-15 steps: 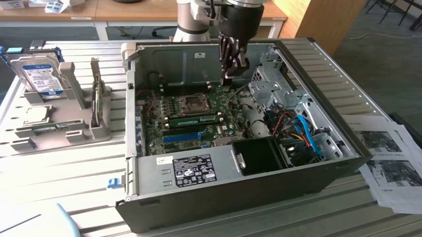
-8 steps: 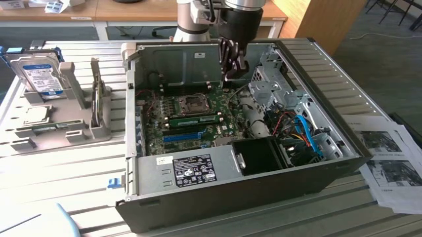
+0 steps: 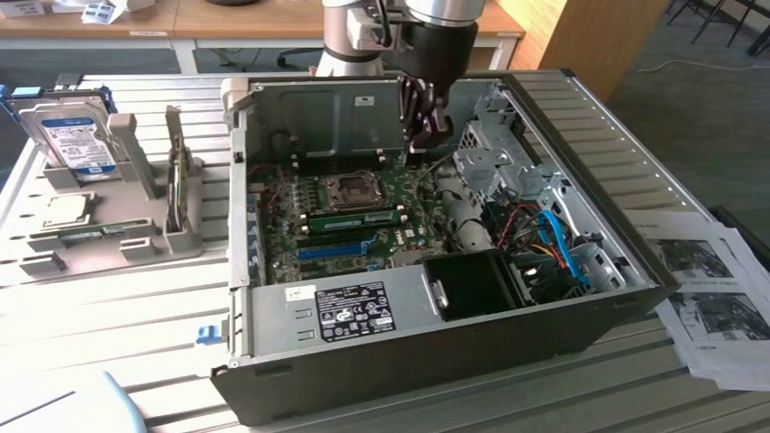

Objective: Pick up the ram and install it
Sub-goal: 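Press down the ram until it locks into place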

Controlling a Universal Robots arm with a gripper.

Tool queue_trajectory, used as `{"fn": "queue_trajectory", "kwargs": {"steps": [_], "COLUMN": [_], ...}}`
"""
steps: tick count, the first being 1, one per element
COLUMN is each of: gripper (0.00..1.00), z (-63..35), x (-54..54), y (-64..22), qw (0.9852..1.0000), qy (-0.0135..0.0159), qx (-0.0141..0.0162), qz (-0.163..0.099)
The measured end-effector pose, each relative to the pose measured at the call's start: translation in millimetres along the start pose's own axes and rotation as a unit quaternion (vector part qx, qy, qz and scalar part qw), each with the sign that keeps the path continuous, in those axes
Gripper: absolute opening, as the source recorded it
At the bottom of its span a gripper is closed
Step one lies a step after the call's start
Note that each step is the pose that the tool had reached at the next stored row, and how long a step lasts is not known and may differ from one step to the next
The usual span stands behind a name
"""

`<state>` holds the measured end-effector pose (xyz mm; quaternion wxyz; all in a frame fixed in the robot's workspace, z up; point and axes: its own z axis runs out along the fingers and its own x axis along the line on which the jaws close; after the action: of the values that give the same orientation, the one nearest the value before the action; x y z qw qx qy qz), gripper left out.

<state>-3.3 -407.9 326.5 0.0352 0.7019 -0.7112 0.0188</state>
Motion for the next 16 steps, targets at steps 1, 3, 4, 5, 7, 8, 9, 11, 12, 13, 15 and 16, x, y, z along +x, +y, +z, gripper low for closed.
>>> {"fn": "queue_trajectory", "kwargs": {"steps": [1, 3, 4, 5, 7, 8, 9, 11, 12, 13, 15, 16], "gripper": [0.09, 0.09, 0.09, 0.09, 0.09, 0.09, 0.09, 0.09, 0.09, 0.09, 0.09, 0.09], "z": [1.5, 4.7, 6.2, 7.9, 11.3, 13.0, 14.6, 17.8, 19.5, 21.0, 24.3, 25.9], "x": [-0.1, -0.4, -0.5, -0.6, -0.8, -1.0, -1.1, -1.4, -1.5, -1.6, -1.8, -2.0], "y": [0.0, -0.1, -0.1, -0.2, -0.2, -0.3, -0.3, -0.4, -0.5, -0.5, -0.5, -0.6], "qw": [1.0, 1.0, 1.0, 1.0, 1.0, 1.0, 1.0, 1.0, 1.0, 1.0, 1.0, 0.9999], "qy": [0.0006, 0.0019, 0.0026, 0.0032, 0.0045, 0.0051, 0.0057, 0.007, 0.0075, 0.0083, 0.0097, 0.0103], "qx": [0.0001, 0.0003, 0.0004, 0.0005, 0.0007, 0.0008, 0.0009, 0.0011, 0.0012, 0.0013, 0.0016, 0.0017], "qz": [0.0, 0.0, 0.0, 0.0, 0.0, 0.0, 0.0, 0.0, 0.0, 0.0, 0.0, 0.0]}}
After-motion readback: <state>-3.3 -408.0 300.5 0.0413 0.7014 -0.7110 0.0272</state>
